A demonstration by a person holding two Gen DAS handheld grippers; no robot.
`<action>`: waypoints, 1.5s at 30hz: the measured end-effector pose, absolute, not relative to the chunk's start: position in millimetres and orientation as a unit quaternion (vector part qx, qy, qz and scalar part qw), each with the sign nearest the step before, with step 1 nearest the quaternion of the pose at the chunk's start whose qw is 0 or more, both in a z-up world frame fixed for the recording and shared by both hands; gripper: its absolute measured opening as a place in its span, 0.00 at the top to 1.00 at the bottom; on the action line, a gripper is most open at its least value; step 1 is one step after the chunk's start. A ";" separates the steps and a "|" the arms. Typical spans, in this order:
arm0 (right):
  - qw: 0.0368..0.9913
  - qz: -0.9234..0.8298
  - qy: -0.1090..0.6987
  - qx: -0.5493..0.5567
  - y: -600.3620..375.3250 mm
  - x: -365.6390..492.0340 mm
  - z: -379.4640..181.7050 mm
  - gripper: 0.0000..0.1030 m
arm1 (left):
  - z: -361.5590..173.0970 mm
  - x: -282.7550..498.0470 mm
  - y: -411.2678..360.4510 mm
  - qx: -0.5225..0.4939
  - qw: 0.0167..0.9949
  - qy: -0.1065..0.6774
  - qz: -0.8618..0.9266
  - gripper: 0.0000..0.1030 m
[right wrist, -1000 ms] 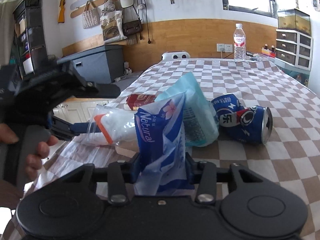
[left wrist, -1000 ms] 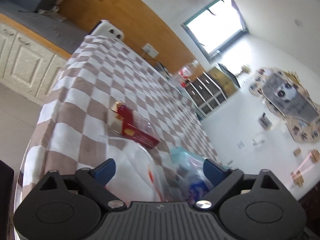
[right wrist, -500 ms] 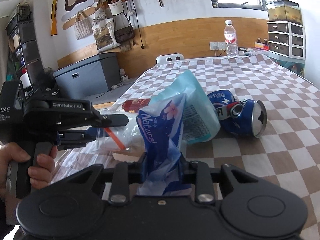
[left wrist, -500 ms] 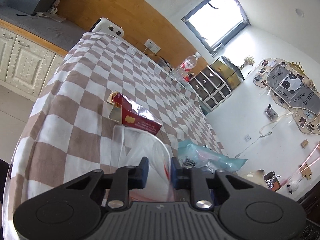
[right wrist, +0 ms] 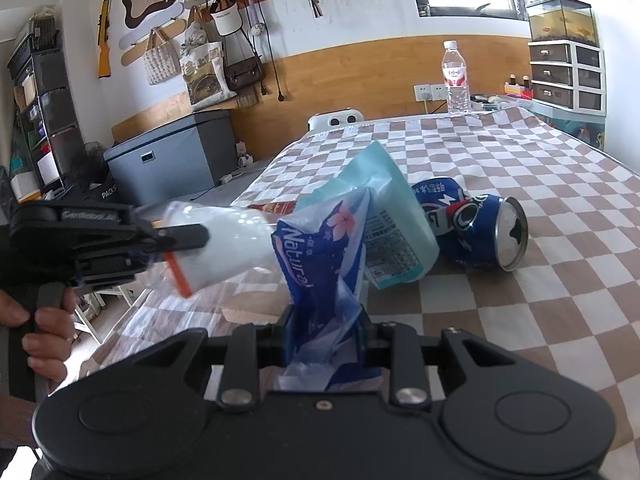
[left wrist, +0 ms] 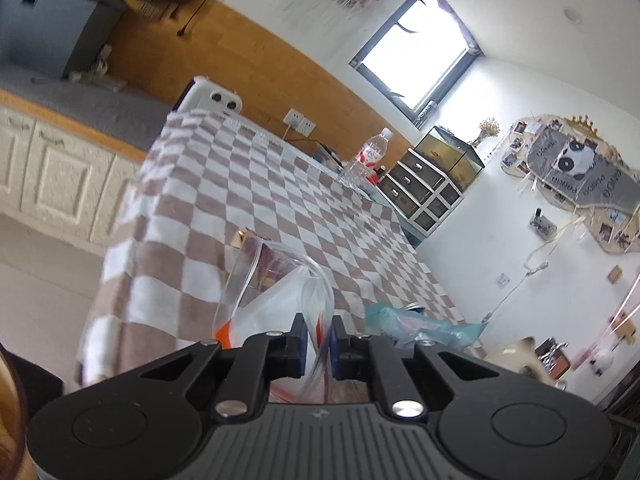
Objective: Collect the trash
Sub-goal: 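Carry the clear plastic bag and blue tissue bag over the wastebasket with both tools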
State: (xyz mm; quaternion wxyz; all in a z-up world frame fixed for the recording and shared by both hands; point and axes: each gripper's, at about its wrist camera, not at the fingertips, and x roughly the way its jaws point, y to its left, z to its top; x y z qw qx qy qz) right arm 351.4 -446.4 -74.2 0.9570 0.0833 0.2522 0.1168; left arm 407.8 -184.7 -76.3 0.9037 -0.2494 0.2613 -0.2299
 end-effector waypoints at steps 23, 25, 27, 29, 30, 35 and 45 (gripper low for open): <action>0.977 0.054 0.197 0.058 -402.2 294.7 -31.5 0.72 | -37.5 319.7 -133.9 -0.090 0.951 0.200 -0.217 0.89; 0.978 0.057 0.192 0.054 -391.3 288.8 -24.1 0.72 | -30.9 311.0 -127.1 -0.075 0.956 0.190 -0.210 0.89; 0.979 0.060 0.189 0.049 -378.9 284.6 -17.4 0.72 | -26.3 303.1 -117.0 -0.066 0.960 0.184 -0.202 0.89; 0.979 0.065 0.187 0.039 -364.7 282.0 -10.8 0.72 | -22.9 296.5 -105.3 -0.062 0.962 0.181 -0.196 0.89; 0.980 0.069 0.186 0.035 -357.1 280.7 -8.2 0.72 | -21.5 293.7 -98.8 -0.062 0.963 0.181 -0.192 0.89; 0.980 0.084 0.180 0.022 -318.4 277.5 2.3 0.72 | -16.1 282.0 -63.2 -0.061 0.968 0.182 -0.164 0.89; 0.977 0.109 0.184 0.004 -242.9 284.9 10.5 0.72 | -11.9 269.7 5.6 -0.060 0.975 0.185 -0.112 0.89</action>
